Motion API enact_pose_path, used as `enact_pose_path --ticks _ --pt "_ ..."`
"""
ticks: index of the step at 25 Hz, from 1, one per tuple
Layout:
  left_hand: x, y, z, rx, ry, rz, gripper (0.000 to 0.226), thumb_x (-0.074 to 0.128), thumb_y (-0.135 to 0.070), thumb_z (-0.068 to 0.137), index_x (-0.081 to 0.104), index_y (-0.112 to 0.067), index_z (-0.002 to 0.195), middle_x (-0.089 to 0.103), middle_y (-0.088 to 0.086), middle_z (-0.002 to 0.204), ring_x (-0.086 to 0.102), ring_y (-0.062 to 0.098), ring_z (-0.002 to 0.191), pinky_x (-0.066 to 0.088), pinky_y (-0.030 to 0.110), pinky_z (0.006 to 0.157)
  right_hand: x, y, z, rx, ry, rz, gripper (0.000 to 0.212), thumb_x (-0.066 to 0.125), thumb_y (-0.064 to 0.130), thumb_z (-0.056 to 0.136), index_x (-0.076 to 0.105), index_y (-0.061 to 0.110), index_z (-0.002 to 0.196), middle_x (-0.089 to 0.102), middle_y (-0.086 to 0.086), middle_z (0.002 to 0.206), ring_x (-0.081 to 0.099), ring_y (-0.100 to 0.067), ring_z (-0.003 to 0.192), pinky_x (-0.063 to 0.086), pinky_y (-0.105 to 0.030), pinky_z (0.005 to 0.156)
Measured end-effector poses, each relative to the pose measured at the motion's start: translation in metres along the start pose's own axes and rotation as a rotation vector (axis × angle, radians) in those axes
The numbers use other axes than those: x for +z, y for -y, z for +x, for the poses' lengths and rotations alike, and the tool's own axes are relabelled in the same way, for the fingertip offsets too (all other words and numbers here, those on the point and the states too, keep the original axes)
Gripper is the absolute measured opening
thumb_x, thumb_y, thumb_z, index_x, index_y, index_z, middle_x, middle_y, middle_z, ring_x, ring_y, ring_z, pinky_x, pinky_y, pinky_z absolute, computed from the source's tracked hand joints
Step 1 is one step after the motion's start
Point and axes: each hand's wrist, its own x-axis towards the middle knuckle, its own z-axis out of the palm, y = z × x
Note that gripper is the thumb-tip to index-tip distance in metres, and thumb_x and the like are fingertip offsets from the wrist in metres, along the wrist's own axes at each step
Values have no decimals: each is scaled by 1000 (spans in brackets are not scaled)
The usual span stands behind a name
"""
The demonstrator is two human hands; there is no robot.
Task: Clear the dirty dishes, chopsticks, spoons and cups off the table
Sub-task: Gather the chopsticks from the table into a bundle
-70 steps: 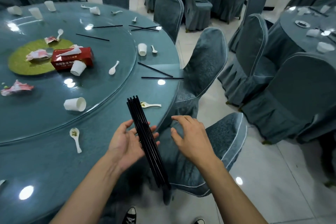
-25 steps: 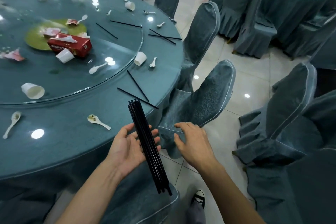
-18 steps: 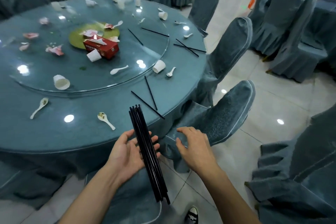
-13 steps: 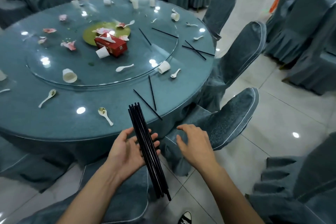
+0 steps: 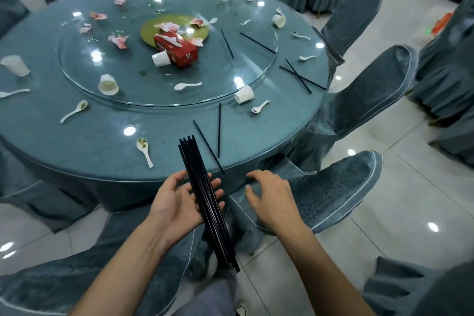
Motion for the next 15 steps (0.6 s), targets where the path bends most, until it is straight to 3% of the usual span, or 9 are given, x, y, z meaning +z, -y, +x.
enact_pose_path --ticks 15 --pt "-10 -68 92 41 -114 -134 59 43 -44 100 57 -2 139 71 20 120 66 36 109 49 56 98 52 3 166 -84 327 -135 41 49 31 100 55 21 140 61 -4 135 56 -27 122 40 -42 104"
